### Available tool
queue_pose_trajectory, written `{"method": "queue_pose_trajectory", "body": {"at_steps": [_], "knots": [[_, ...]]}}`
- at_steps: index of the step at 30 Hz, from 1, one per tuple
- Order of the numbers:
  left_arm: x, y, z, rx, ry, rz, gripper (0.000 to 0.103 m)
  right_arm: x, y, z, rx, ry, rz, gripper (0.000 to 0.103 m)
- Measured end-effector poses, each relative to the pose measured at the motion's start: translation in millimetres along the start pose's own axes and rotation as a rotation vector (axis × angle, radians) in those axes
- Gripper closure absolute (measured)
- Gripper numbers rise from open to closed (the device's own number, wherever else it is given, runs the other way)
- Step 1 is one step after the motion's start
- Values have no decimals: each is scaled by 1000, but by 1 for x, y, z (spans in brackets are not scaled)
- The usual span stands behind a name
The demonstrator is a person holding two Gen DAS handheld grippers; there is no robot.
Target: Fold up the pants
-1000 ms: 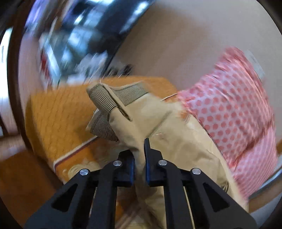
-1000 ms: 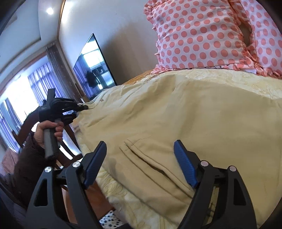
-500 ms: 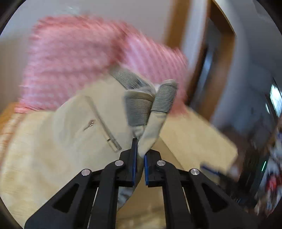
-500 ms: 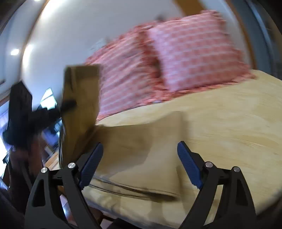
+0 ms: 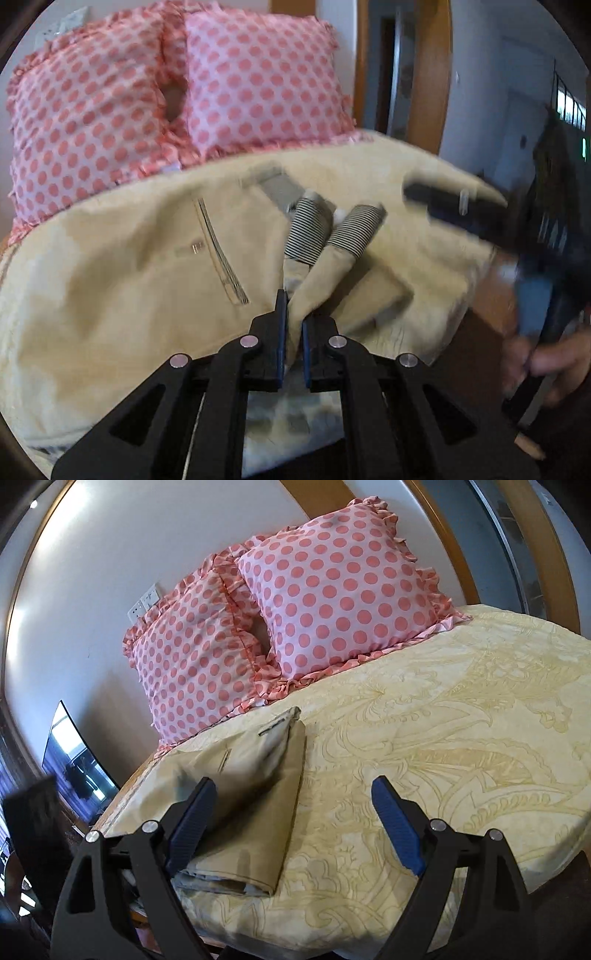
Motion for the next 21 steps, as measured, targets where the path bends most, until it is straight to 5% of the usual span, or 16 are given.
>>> {"method": "queue_pose_trajectory", "body": {"at_steps": [3, 8, 9, 10, 12, 14, 16, 19, 21], "knots": [[4, -2, 1, -9, -22, -24, 96, 0, 7, 8, 15, 14, -9, 17], [36, -6, 14, 25, -131, -56, 69, -17, 23, 50, 48, 188, 20, 16], [55, -5, 25, 42, -123, -100, 26, -25, 23, 59, 54, 227, 52, 14], [66, -3, 32, 56, -95, -136, 1, -35, 21, 69, 62, 263, 95, 13], [86, 1, 63, 108, -5, -210, 1, -55, 14, 79, 66, 292, 174, 12], [83, -1, 96, 184, 78, -201, 1, -75, 3, 82, 64, 275, 253, 12], [69, -9, 120, 250, 110, -141, 1, -99, -19, 71, 40, 183, 388, 11], [28, -38, 138, 304, 121, 68, 1, -94, -28, 70, 88, 192, 406, 11], [31, -41, 129, 236, 135, 64, 1, -91, -27, 75, 132, 169, 459, 12]]}}
Point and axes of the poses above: each gripper's, at about its wrist camera, not at the fingertips, and x roughly against the way its jaws point, z to its left, y to its top, the point moved 4 cm from there along -x, roughly the way its jaws point, and after that the axes turned 7 degrees about -x, right-handed, at the moved point
